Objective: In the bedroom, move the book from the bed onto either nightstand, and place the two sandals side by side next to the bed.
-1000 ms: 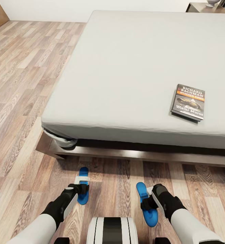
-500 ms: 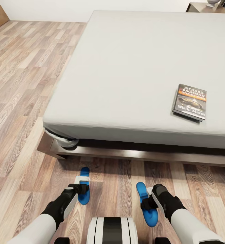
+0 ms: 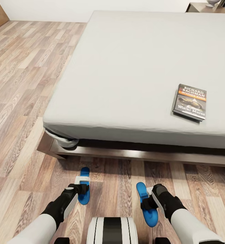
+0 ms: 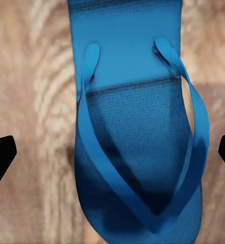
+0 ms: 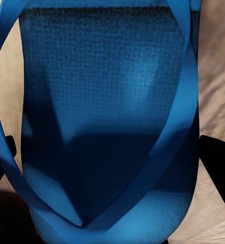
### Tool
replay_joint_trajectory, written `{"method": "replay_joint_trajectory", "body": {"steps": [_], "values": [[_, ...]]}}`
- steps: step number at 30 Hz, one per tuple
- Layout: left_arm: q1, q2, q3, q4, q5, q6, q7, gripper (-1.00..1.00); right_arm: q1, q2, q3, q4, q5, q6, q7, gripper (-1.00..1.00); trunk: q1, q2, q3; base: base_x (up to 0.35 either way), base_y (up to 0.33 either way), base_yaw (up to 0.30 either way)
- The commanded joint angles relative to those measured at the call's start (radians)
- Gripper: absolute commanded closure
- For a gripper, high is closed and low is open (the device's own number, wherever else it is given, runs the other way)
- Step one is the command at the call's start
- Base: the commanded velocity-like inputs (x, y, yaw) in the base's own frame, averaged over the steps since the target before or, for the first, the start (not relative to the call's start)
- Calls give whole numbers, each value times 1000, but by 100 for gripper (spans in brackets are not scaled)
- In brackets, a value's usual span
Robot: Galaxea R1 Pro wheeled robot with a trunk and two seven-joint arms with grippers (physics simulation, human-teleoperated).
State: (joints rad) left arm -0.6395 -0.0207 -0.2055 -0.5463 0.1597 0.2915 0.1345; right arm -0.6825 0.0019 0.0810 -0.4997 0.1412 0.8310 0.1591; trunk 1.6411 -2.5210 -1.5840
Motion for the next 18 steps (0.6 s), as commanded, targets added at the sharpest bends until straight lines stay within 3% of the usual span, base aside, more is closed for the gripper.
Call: {"method": "replay_joint_trajectory", "body": {"steps": [1,18], "values": [[0,1,-7,-2,11,5,9,-100,0,0,2,-2,11,4,8,100,-1,0,3,0,0,0],[0,1,-8,-1,11,5,7,-100,0,0,2,-1,11,4,8,100,-8,4,69,0,0,0]]}}
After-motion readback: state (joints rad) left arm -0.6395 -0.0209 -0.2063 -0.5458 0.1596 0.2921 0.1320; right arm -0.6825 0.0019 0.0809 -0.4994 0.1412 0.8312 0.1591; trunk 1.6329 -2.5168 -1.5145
